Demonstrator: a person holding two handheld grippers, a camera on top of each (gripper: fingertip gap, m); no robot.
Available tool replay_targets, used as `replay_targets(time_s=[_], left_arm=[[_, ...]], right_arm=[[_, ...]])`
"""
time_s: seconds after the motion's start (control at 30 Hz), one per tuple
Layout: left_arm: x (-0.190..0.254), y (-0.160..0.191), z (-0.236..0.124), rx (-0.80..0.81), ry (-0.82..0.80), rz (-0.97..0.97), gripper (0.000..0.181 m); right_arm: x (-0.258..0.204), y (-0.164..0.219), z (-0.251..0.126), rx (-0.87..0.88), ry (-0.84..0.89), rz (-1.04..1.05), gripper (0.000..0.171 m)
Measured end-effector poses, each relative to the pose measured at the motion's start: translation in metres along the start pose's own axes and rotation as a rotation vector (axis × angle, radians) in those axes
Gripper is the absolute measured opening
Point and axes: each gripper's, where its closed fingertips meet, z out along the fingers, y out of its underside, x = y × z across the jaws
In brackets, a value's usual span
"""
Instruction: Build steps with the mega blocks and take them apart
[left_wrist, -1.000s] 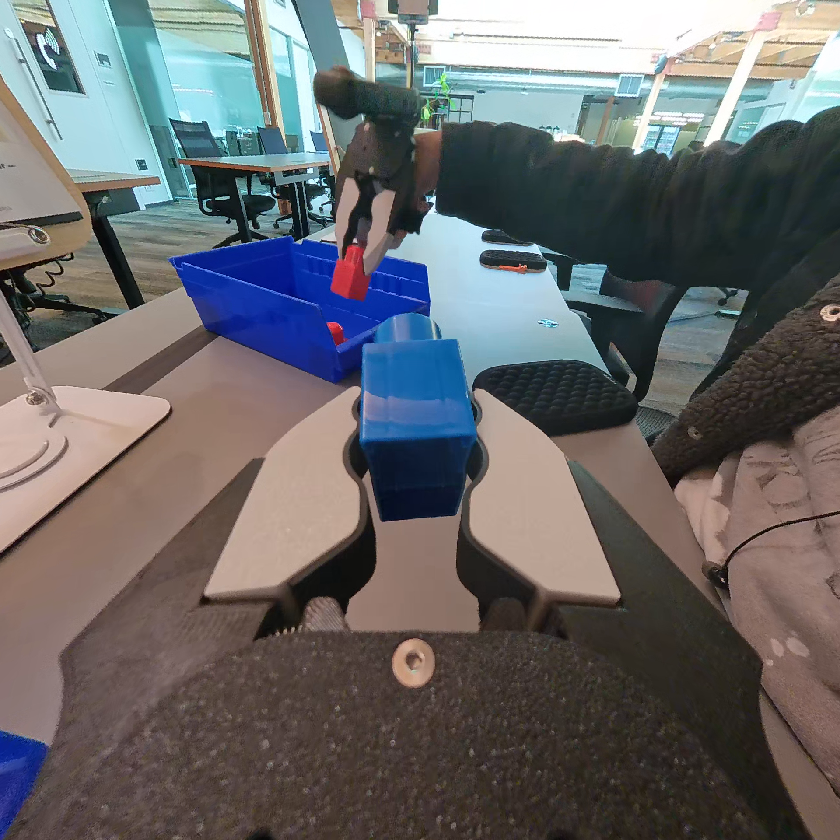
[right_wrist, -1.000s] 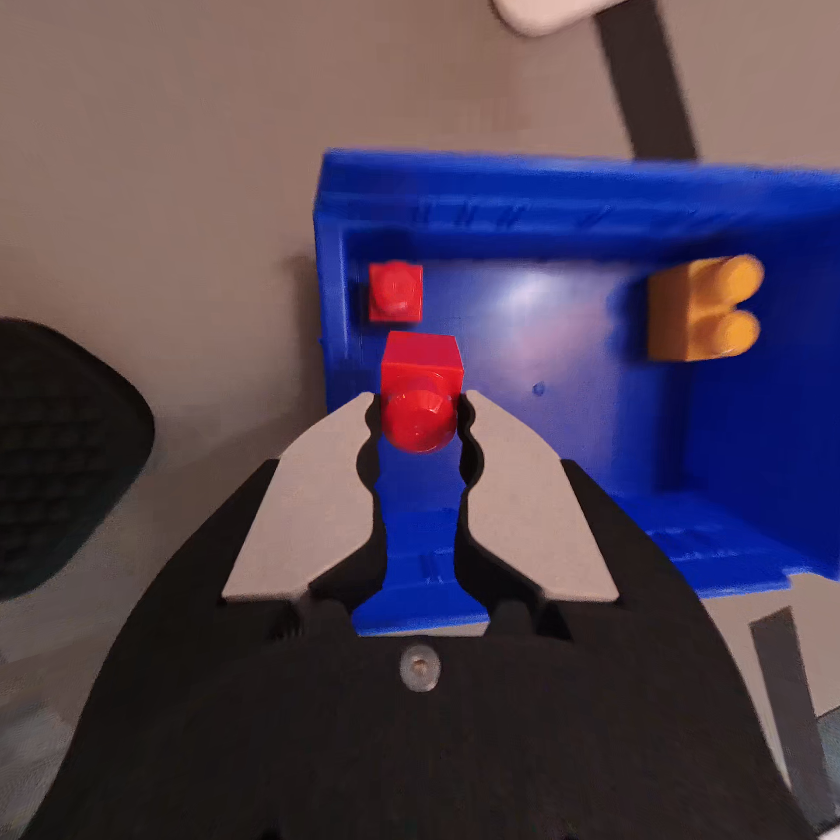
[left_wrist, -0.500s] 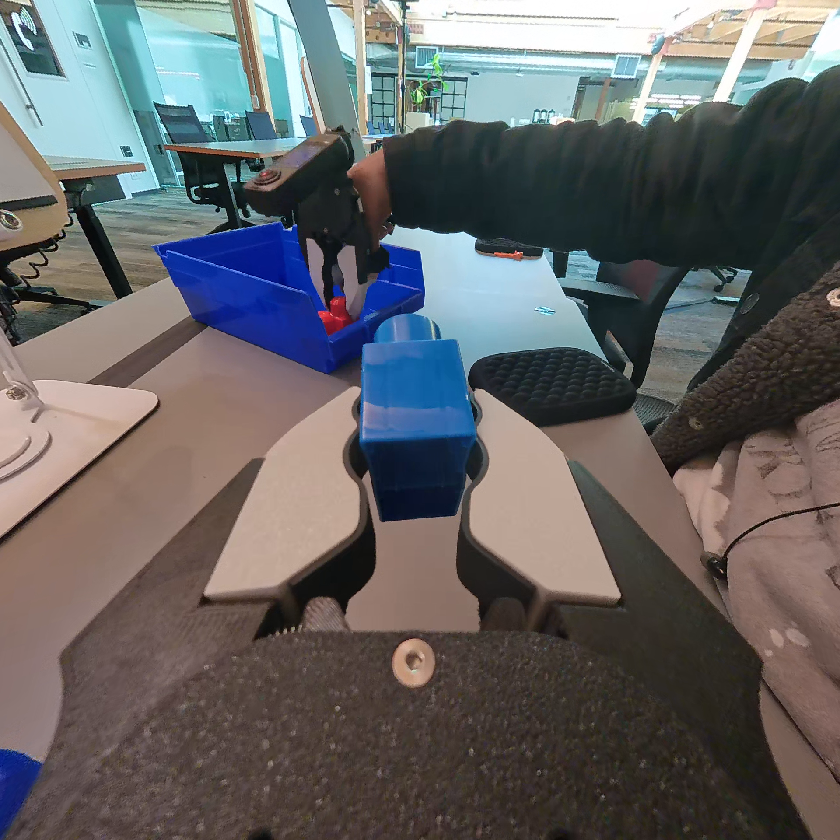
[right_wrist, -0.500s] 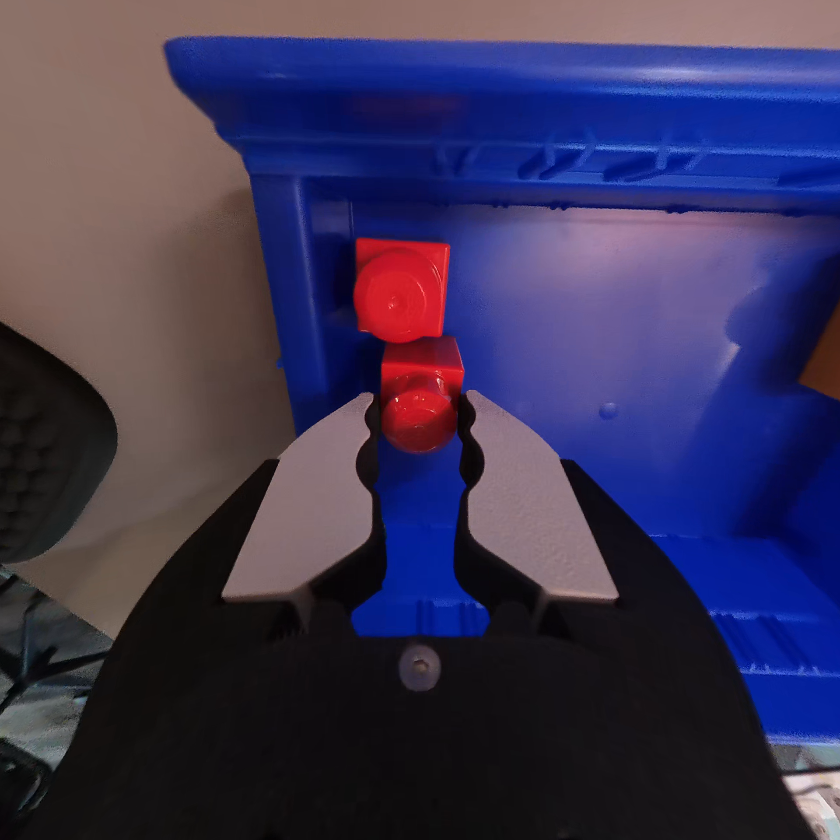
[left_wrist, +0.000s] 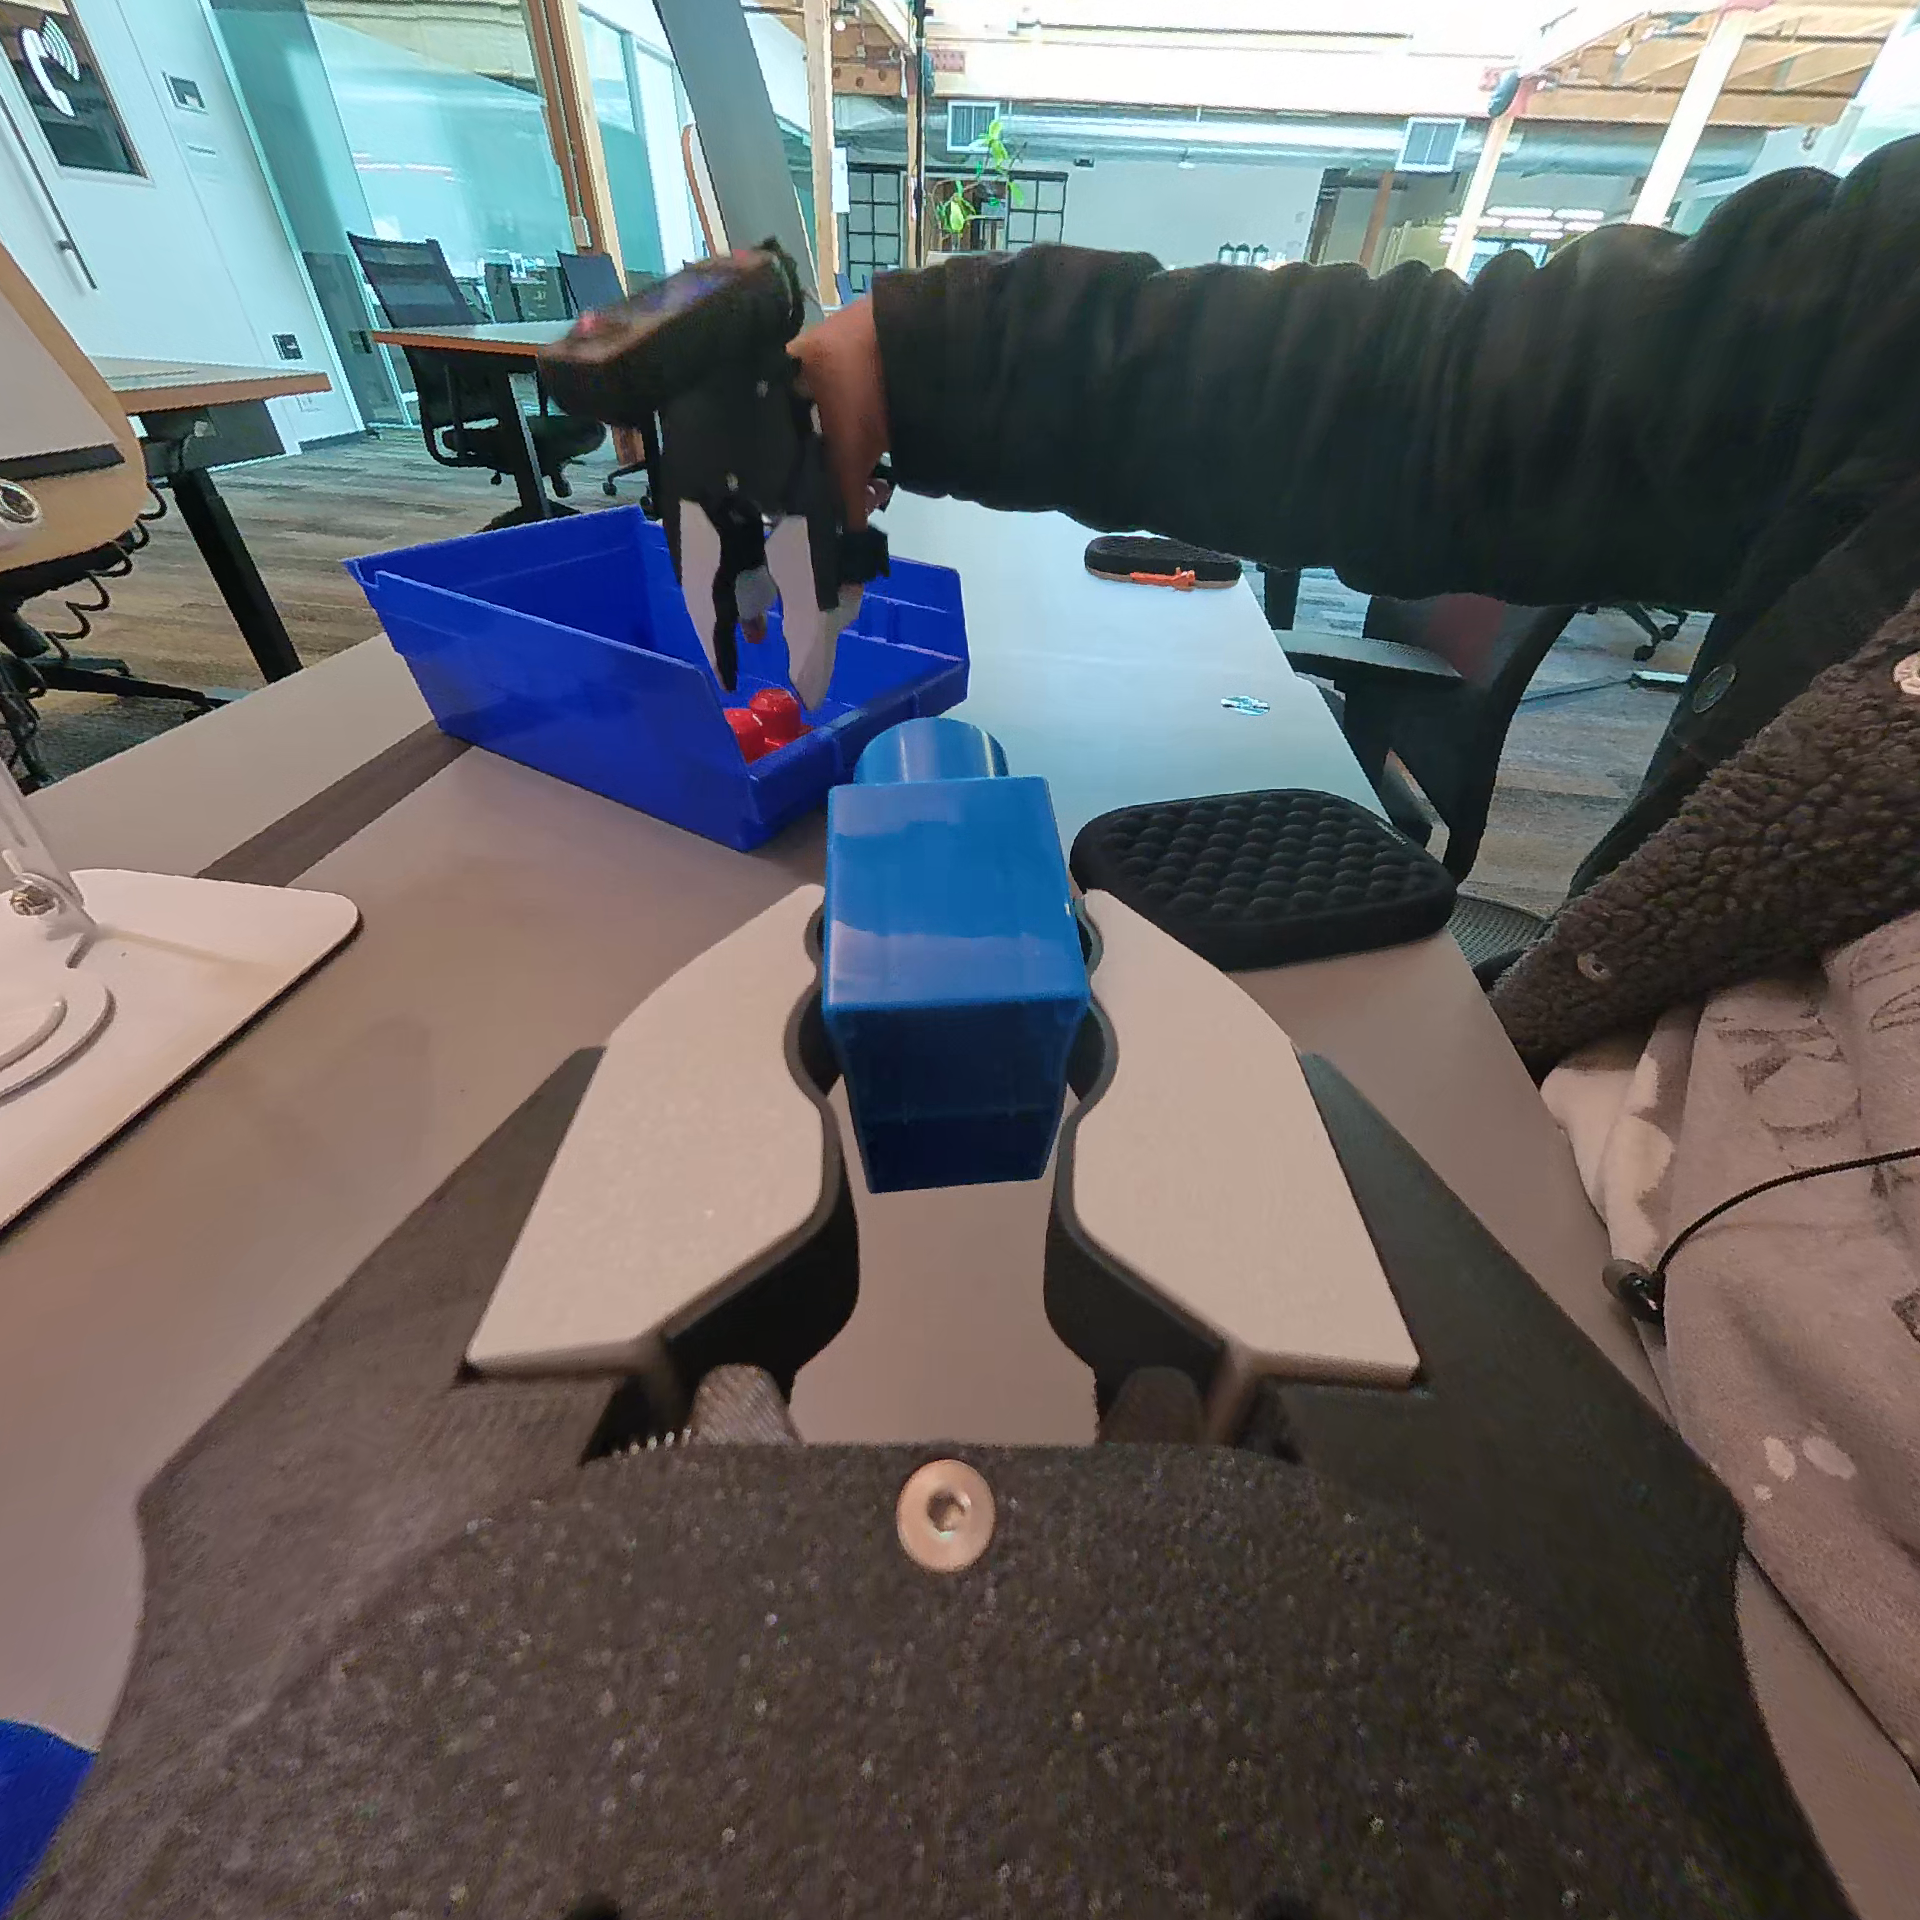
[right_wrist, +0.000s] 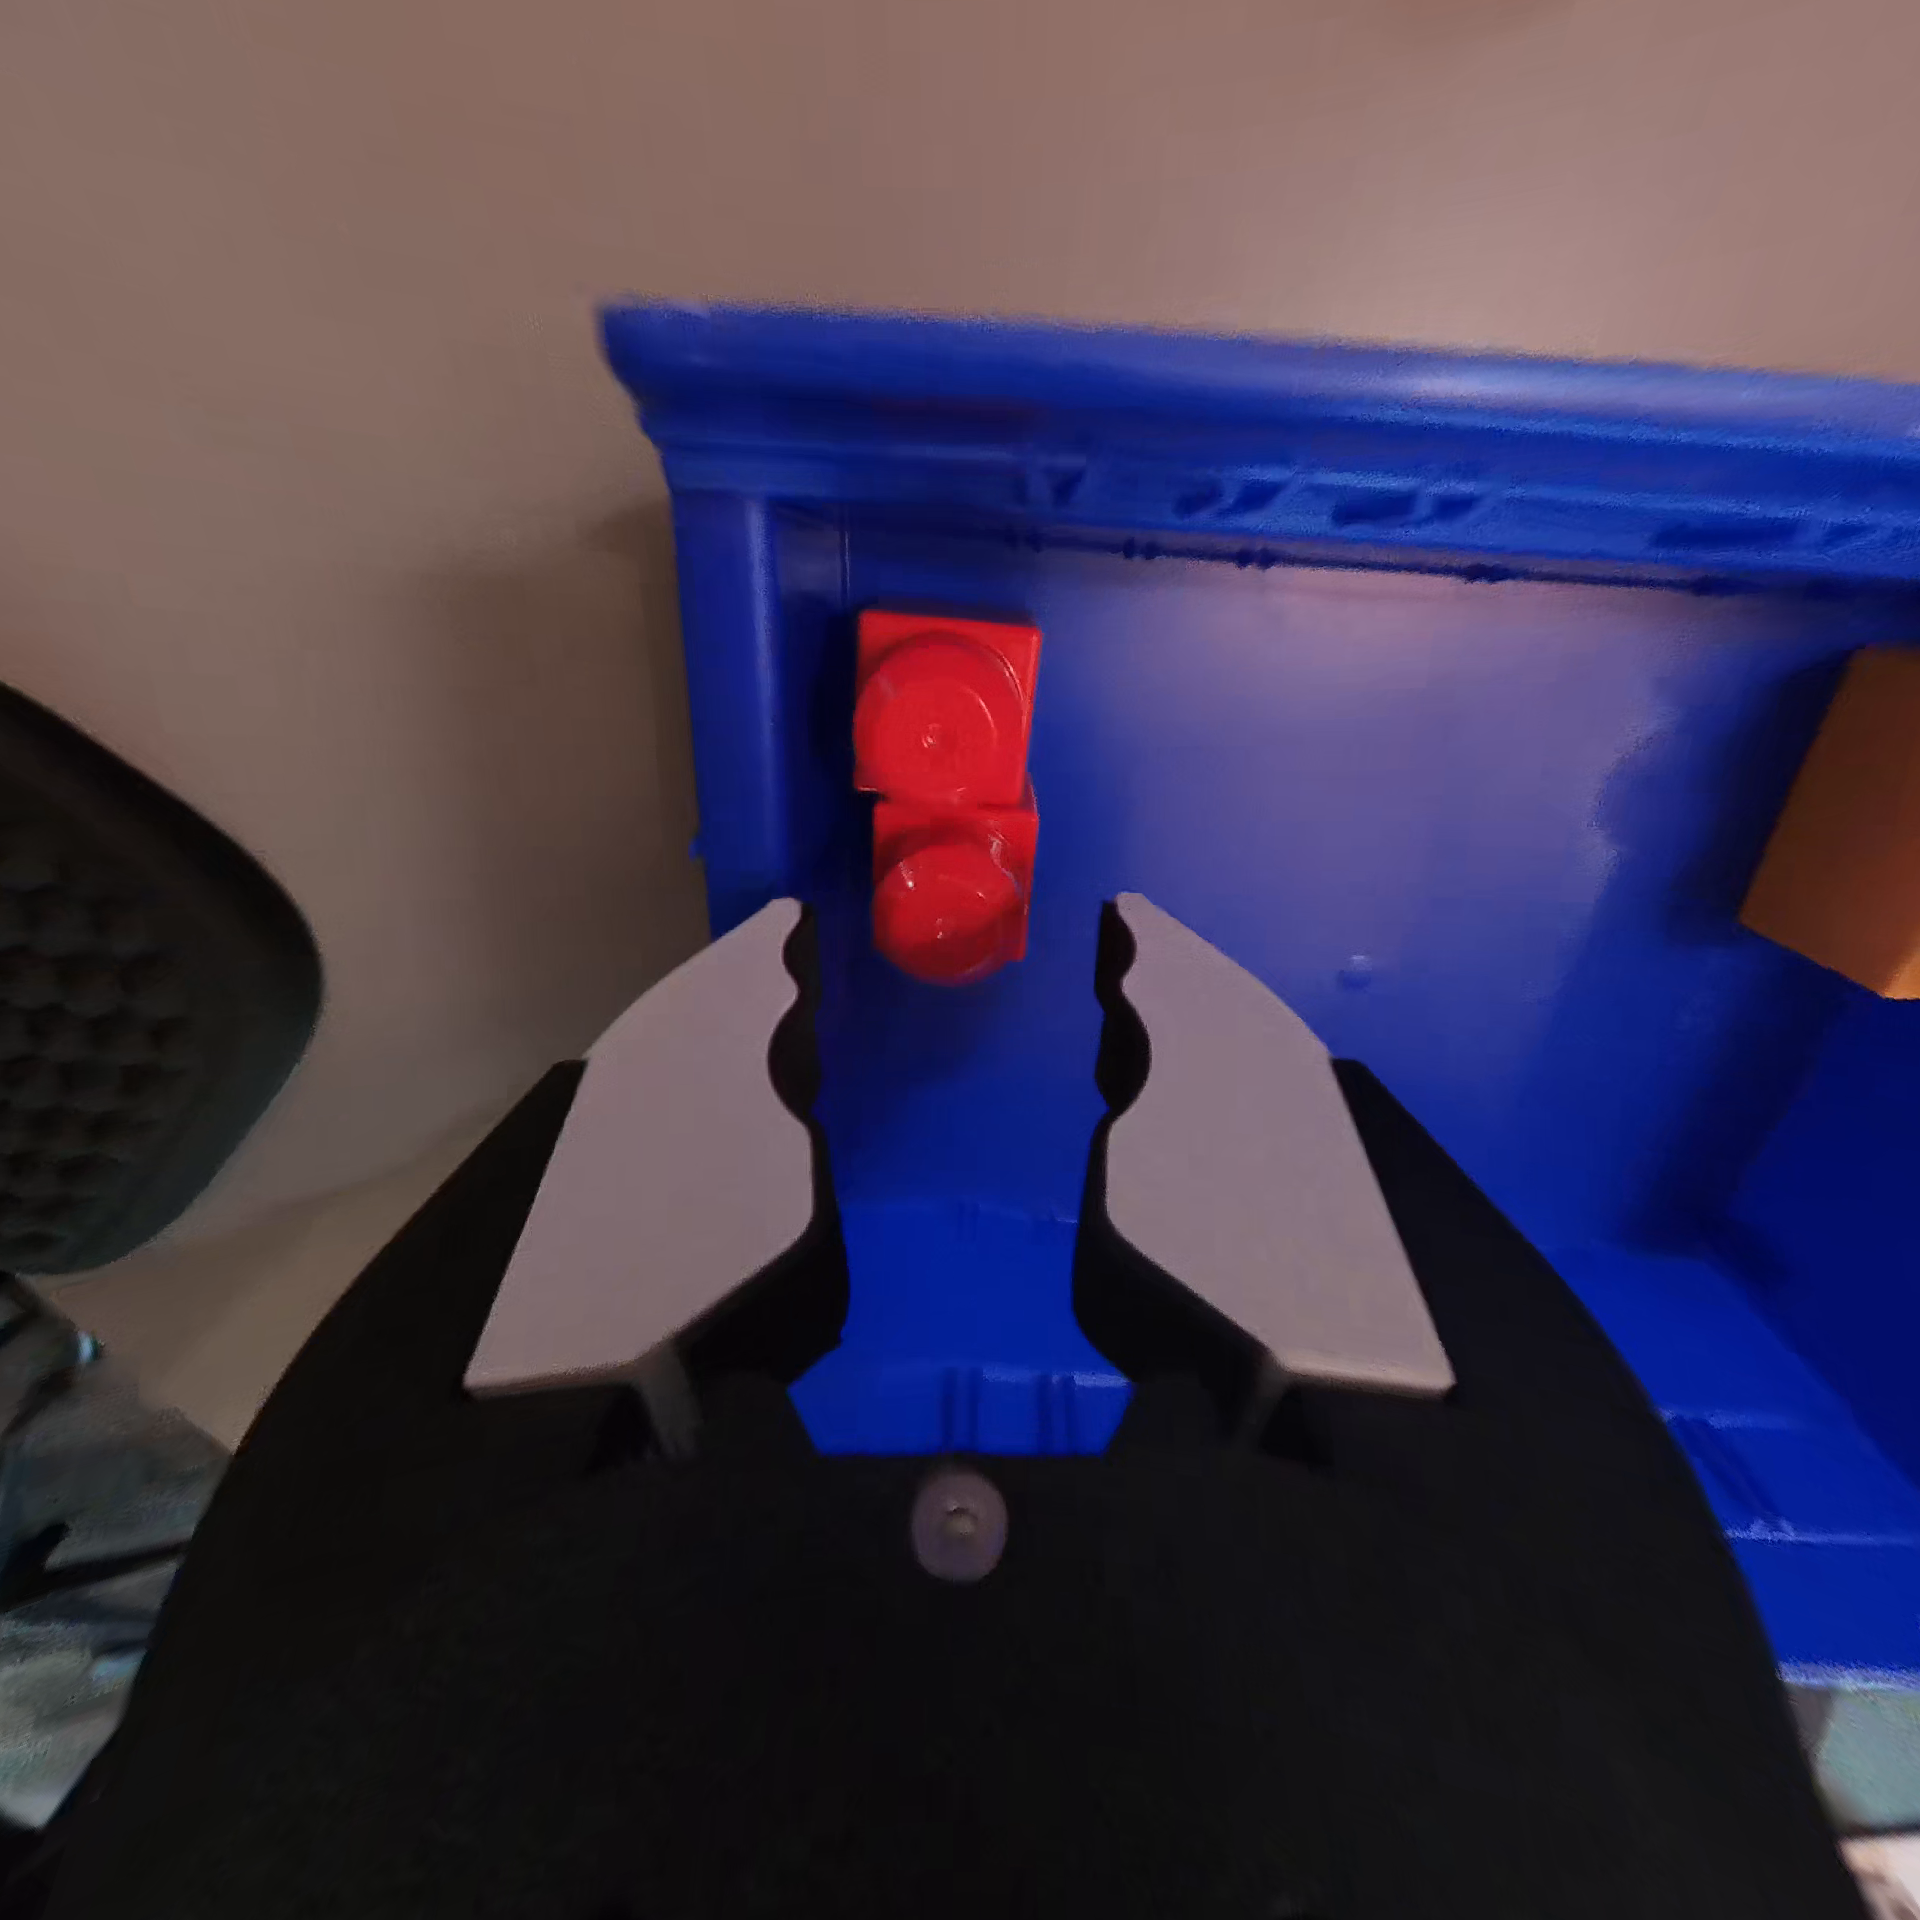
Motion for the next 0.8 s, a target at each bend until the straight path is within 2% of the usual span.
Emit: replay_targets(time_s=[0.17,0.33,0.43,0.57,0.8], left_arm=[[0.000,-0.001,0.001,0.011,-0.001,-0.001,0.041],[0.004,-0.003,0.003,0.032,0.018,0.006,0.041],[0.007,-0.002,0.006,0.030,0.022,0.017,0.041],[0.012,0.001,0.011,0.017,0.027,0.039,0.041],[0.019,0.006,0.018,0.004,0.053,0.048,0.041]], right_arm=[[-0.018,-0.055,-0.067,0.350,0.078,-0.072,0.055],[-0.091,-0.121,-0.108,0.687,0.070,-0.257,0.051],[-0.143,-0.152,-0.110,0.824,0.008,-0.350,0.049],[-0.196,-0.182,-0.093,0.931,-0.071,-0.413,0.047],[-0.236,-0.213,-0.071,1.052,-0.158,-0.425,0.043]])
